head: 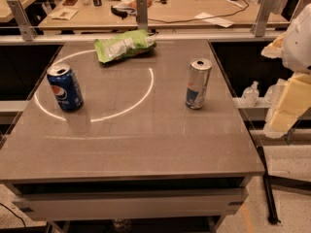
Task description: Pick green rice chip bag
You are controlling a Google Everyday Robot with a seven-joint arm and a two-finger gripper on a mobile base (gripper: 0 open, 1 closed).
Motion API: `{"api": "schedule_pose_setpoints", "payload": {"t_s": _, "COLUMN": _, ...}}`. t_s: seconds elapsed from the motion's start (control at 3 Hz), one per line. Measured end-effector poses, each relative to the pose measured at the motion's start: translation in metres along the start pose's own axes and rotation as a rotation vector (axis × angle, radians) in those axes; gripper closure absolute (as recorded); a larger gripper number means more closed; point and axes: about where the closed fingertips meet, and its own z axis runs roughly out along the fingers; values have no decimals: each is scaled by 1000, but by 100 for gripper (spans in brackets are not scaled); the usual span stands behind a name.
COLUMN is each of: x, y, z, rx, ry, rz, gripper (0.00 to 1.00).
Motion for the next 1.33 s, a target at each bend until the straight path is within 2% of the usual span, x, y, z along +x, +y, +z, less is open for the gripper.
{"api": "schedule_pose_setpoints", "payload": {"t_s": 0.33, "x": 0, "y": 0, "z": 0, "rx": 0, "ry": 0, "rz": 0, "gripper": 0}}
{"api": "schedule_pose_setpoints", "payload": {"t_s": 0.67, "x": -3, "y": -6, "z": -3, "rx": 35, "ry": -9, "rz": 4, "gripper": 0}}
{"api": "schedule_pose_setpoints", "payload": {"t_s": 1.0, "x": -13, "y": -18, "z": -2, "rx": 102, "ry": -50, "rz": 12, "gripper": 0}}
{"api": "schedule_pose_setpoints", "payload": {"t_s": 1.33, "x": -40, "y": -28, "z": -1, "rx": 167, "ry": -112, "rz": -27, "gripper": 0}}
